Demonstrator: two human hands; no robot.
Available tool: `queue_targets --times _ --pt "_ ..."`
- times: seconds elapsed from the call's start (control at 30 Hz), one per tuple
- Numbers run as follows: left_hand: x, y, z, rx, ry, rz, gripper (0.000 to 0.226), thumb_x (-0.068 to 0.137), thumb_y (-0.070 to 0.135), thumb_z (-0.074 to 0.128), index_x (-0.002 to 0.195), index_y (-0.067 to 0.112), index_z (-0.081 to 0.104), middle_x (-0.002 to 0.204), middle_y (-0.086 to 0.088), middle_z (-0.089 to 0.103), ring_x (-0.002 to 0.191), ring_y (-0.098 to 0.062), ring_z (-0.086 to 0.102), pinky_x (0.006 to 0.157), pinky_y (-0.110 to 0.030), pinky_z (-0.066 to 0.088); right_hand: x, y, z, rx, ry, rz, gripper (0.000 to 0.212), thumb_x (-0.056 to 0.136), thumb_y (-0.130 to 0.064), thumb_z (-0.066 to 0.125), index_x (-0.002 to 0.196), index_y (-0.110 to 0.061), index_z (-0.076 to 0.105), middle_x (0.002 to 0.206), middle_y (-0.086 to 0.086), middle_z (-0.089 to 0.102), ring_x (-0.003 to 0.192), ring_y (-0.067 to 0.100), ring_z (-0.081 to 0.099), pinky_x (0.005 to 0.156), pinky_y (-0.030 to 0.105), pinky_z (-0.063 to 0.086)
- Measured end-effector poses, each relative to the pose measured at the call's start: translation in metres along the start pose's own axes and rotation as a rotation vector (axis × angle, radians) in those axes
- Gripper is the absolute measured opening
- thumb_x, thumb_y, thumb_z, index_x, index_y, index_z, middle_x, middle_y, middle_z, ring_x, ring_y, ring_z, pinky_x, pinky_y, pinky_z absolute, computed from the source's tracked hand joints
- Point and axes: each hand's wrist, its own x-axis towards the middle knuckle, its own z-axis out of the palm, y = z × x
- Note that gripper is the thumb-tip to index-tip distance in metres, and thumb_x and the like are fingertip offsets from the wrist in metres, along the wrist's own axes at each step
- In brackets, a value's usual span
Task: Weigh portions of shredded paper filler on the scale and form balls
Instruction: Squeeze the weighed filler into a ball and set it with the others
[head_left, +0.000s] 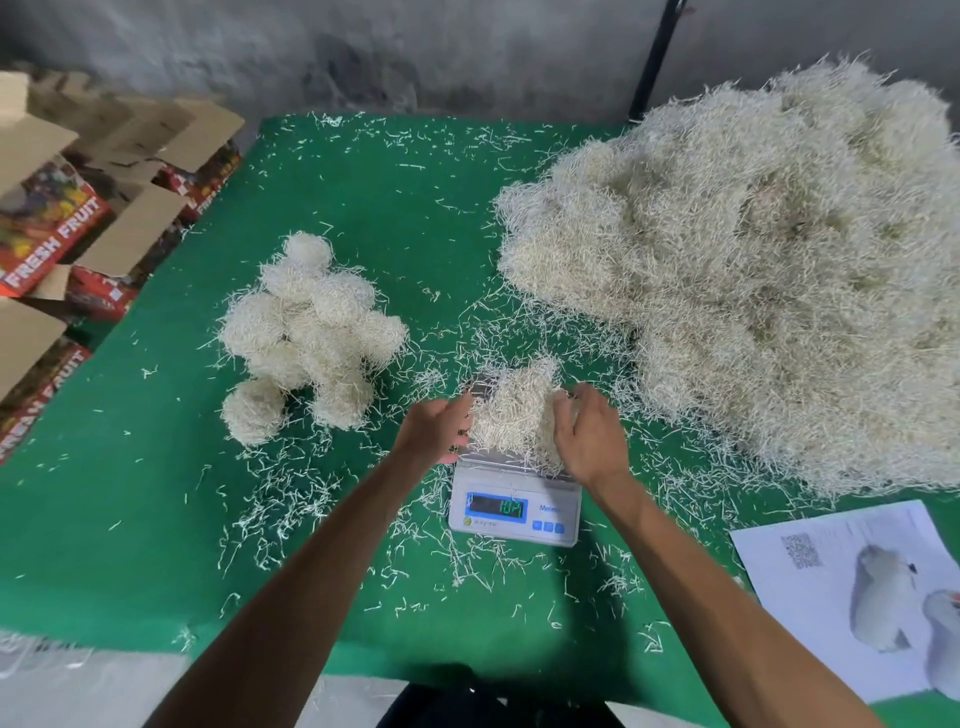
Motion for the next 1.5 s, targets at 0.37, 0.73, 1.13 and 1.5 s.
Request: queue_targets --times 0.37,0.73,1.13,1.5 --pt "-0.009 -0.014 -0.008 -0.058 -0.018 -0.018 0.049 0.101 0.042 0.053 0.129 0.002 0.056 0.123 -0.017 0.067 0.090 -0.014 0.068 0.067 -0.028 0.059 -0.004 -0.014 0.006 -0.049 0.048 0.043 0.062 0.108 -0.052 0.032 0.143 -0.002 0.046 0.136 0.019 0.057 0.125 0.031 0.054 0.110 0.050 0.044" --pt "-0.010 0.001 -0.005 -0.084 -0.055 0.015 0.047 0.102 0.040 0.052 0.130 0.003 0.057 0.125 -0.015 0.066 0.099 -0.021 0.068 0.068 -0.025 0.058 0.004 -0.015 0.006 -0.043 0.047 0.023 0.068 0.108 -0.056 0.032 0.149 -0.003 0.040 0.146 0.019 0.051 0.132 0.032 0.051 0.110 0.050 0.045" --pt "-0.003 0.000 0.005 -0.054 0.051 -0.025 0.038 0.103 0.041 0.051 0.109 0.004 0.059 0.116 -0.015 0.066 0.093 -0.018 0.069 0.072 -0.038 0.063 0.015 -0.021 0.017 -0.234 -0.123 -0.162 0.089 0.092 -0.081 0.044 0.157 -0.021 0.031 0.160 0.015 0.037 0.145 0.037 0.040 0.112 0.056 0.042" --pt "-0.015 0.013 -0.014 -0.510 -0.022 -0.076 0.052 0.097 0.062 0.044 0.112 0.014 0.057 0.094 -0.007 0.056 0.081 -0.017 0.065 0.058 -0.030 0.058 -0.026 -0.111 0.041 0.359 -0.218 -0.408 0.041 0.096 -0.031 0.059 0.133 -0.014 0.060 0.132 -0.001 0.057 0.121 0.010 0.051 0.112 0.039 0.044"
